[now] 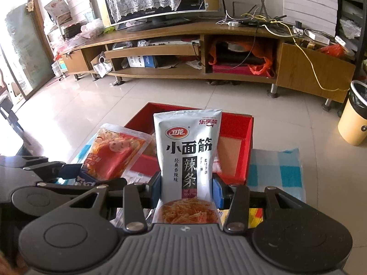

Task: Organize snacks
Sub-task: 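Lift and carry both held packets over the red box with both grippers, then lower packets into red box and open both grippers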

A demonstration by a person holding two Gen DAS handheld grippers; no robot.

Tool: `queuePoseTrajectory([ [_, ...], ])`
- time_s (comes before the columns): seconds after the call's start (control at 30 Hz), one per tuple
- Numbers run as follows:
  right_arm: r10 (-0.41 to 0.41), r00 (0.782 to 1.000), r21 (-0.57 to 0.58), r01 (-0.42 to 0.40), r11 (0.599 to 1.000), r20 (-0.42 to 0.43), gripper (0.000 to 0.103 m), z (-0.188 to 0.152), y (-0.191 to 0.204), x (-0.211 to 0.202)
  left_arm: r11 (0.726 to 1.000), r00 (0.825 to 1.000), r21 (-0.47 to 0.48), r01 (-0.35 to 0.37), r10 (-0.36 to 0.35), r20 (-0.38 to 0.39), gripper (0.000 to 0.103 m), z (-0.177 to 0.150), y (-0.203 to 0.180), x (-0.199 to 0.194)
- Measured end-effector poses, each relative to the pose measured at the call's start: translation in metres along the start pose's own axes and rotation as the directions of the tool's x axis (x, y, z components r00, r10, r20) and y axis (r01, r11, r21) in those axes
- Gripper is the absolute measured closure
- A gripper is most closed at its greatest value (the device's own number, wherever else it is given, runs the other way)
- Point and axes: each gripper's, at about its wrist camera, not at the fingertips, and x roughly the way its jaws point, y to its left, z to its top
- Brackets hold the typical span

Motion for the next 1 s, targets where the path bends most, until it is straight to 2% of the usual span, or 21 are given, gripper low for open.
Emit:
queuePoseTrajectory([
  [0.3, 0.007, 1.0, 0.028, -0.007, 1.0, -0.003, 0.062, 0.026, -0.017, 0.031, 1.0, 1.0, 0.012, -0.02, 0.02, 0.001, 0.044, 0.029, -0.001, 0.031],
  [0.6, -0.001, 0.999, 0.038, 0.003, 0.999, -0.042, 0.062, 0.054, -0.031, 0.092, 0.999, 0.999, -0.014, -0.031, 0.03, -0.038, 0.044, 0.057, 0.008, 0.093],
  [1.0, 0.0, 0.993, 0.057, 0.007, 0.998, -0.121, 0.062, 0.061, -0.042, 0.171, 0.999, 0.994, -0.007, -0.052, 0.051, -0.096, 0.044, 0.062, 0.019, 0.159],
])
